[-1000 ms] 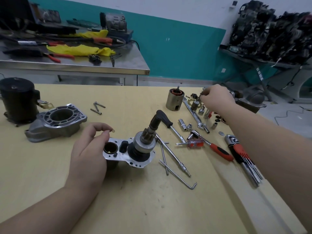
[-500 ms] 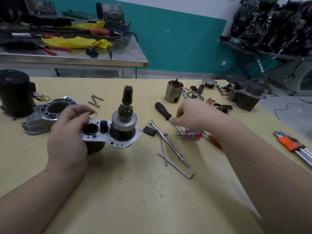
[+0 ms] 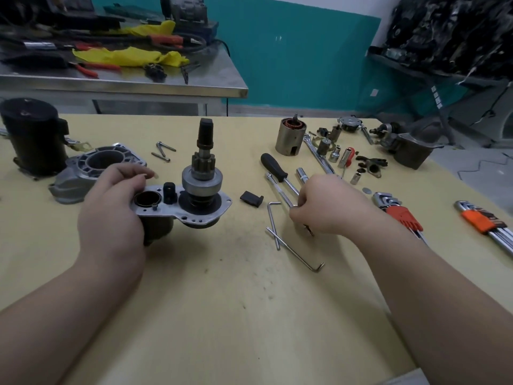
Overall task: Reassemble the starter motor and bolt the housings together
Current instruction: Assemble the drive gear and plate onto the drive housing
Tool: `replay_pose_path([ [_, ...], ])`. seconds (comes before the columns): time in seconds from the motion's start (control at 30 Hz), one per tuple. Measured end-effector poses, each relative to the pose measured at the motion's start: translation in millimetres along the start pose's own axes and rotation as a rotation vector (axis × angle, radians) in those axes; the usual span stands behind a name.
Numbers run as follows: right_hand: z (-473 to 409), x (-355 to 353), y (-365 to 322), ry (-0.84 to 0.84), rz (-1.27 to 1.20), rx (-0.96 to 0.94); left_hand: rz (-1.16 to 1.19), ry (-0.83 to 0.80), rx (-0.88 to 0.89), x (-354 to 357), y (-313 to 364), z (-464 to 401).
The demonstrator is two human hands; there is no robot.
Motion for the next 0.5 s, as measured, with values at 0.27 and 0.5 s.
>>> replay_pose_path([
  [0.27, 37, 7, -21, 0.025, 0.033, -0.183, -0.059, -0.056, 0.043, 18, 0, 8],
  [0.5, 44, 14, -34, -0.083, 0.003, -0.174, -0.011, -0.067, 0.018, 18, 0, 9],
])
Point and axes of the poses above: each hand's wrist, its own z-axis away from the middle knuckle, its own x-axis out of the palm, y = z × x, the point moved 10 cm from there along -z, towards the middle knuckle, and after that the axes turned 13 degrees about -y, right-handed, at the moved point
